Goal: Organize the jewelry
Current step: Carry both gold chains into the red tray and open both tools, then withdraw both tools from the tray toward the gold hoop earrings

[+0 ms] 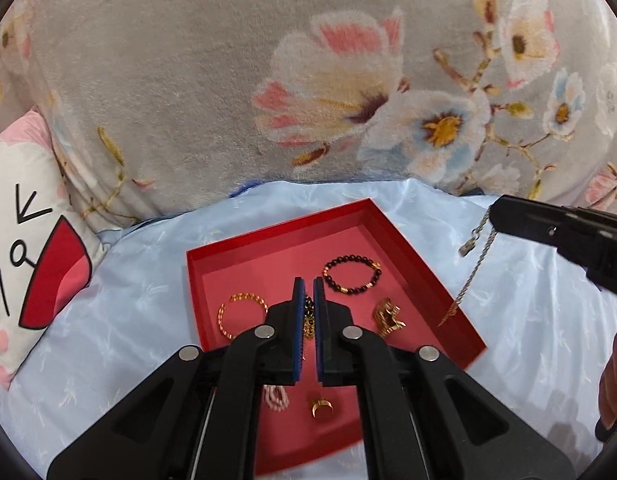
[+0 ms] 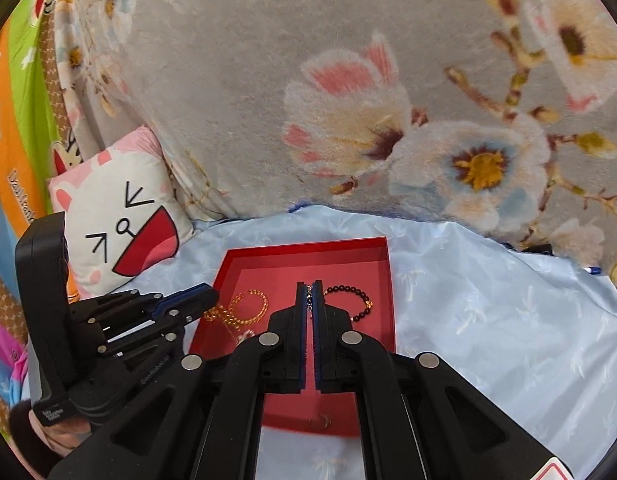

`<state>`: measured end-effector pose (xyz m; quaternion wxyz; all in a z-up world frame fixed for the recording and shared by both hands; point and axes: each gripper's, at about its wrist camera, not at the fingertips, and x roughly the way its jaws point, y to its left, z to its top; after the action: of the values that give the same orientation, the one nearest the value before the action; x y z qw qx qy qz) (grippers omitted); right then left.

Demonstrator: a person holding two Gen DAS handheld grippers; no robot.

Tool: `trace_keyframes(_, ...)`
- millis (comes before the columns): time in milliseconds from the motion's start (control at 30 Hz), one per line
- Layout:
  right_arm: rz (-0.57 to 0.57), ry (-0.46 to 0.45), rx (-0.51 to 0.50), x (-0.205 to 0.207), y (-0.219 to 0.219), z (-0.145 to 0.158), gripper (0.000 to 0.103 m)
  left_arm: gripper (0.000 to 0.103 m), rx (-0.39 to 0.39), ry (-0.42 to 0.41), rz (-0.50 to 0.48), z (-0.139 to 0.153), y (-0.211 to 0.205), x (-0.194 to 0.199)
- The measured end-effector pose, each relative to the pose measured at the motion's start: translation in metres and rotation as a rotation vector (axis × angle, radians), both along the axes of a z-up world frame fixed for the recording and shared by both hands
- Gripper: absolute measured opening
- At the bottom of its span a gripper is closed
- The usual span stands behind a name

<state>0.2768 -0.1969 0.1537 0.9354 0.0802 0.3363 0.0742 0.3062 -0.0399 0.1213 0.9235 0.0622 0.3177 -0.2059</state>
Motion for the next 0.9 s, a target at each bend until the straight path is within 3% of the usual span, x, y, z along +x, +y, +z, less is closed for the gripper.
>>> trace_keyframes(233,0.017,0.085,0.009,0.057,0.012,-0.045,0.002,0.003,0.029,0.055,0.021,-0.032,-0.016,0.048)
trace_keyframes(500,0.022,0.168,-0.027,0.082,0.022,-0.091,0.002,0.003,0.036,0.111,0.056,-0.061,-0.019,0.074)
trace_keyframes(900,0.015,0.177,-0.045,0.083,0.022,-0.109,0.003,0.005,0.025,0.132,0.087,-0.073,-0.017,0.085)
